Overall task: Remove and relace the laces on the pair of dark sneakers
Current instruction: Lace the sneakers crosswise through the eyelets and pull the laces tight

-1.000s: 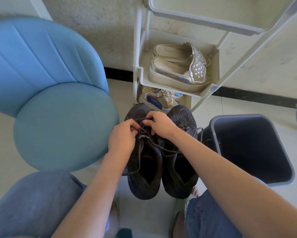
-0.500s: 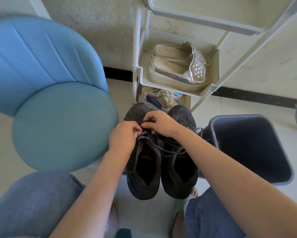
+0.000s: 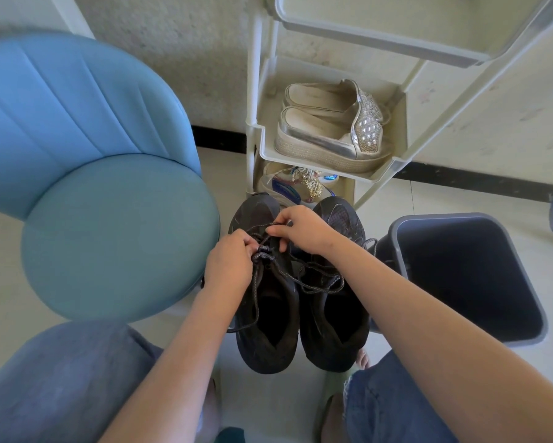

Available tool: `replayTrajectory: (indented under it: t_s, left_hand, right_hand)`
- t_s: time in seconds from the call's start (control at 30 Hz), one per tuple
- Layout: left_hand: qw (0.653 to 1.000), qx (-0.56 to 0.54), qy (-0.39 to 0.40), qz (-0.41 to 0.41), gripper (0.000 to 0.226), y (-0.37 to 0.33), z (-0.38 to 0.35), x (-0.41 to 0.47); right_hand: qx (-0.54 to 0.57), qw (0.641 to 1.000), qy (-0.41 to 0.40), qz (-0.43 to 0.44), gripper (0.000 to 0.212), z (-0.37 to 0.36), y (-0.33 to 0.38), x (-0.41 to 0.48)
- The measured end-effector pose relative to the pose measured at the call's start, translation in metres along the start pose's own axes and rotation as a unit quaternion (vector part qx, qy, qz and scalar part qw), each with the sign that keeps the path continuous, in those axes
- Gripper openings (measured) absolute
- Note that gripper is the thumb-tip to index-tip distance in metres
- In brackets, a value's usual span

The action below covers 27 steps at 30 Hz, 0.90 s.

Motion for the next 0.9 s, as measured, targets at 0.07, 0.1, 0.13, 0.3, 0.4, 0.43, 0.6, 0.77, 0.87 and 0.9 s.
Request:
replayTrajectory:
  t_s: [0.07, 0.1, 0.13, 0.3, 0.4, 0.43, 0.6, 0.77, 0.87, 0.9]
  left_hand:
    - [1.0, -0.01, 0.005, 0.009, 0.011, 0.001, 0.0, -0.001]
    - [1.0, -0.016, 0.005, 0.013, 0.01, 0.0, 0.0, -0.001]
    - [1.0, -0.019, 0.003, 0.011, 0.011, 0.0, 0.001, -0.002]
    - [1.0, -0.015, -0.005, -0.004, 0.016, -0.004, 0.006, -0.003]
    - [0.999, -0.039, -0.011, -0.009, 0.013, -0.006, 0.012, -0.005]
    - [0.998, -0.054, -0.008, -0.011, 0.012, -0.007, 0.014, -0.007]
    - [0.996, -0.061, 0.044, -0.036, 0.011, -0.007, 0.01, -0.013]
    - [0.998, -0.048, 0.011, -0.048, 0.012, -0.009, 0.014, -0.015]
    - [0.998, -0.022, 0.001, -0.053, 0.015, -0.01, 0.017, -0.014]
    - [0.998, -0.016, 0.006, -0.056, 0.016, -0.011, 0.017, -0.014]
  right_hand:
    - [-0.002, 1.0, 0.003, 0.003, 0.017, 0.0, -0.001, 0.0]
    - [-0.005, 1.0, 0.006, 0.003, 0.015, 0.0, -0.001, 0.0]
    - [-0.008, 1.0, 0.008, 0.004, 0.014, 0.0, -0.002, 0.001]
    - [0.017, 0.999, 0.006, 0.035, 0.012, 0.006, 0.001, 0.001]
    - [0.024, 0.999, 0.017, 0.028, 0.014, 0.012, -0.001, -0.001]
    - [0.024, 0.999, 0.022, 0.022, 0.012, 0.013, -0.003, -0.001]
    - [0.028, 0.999, 0.04, 0.013, 0.019, 0.01, -0.006, -0.001]
    - [0.025, 0.998, 0.042, 0.031, 0.018, 0.013, -0.001, -0.003]
    - [-0.006, 0.996, 0.079, 0.041, 0.019, 0.008, 0.002, -0.005]
    - [-0.015, 0.995, 0.08, 0.049, 0.022, 0.008, 0.004, -0.006]
Point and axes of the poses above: each hand's wrist, its own x-axis towards the middle knuckle, its own z-axis out of the back of the hand, y = z × x, the point moved 7 cm from there along x, towards the middle knuckle, and after that the axes turned 6 degrees about z, right-handed, at the moved point
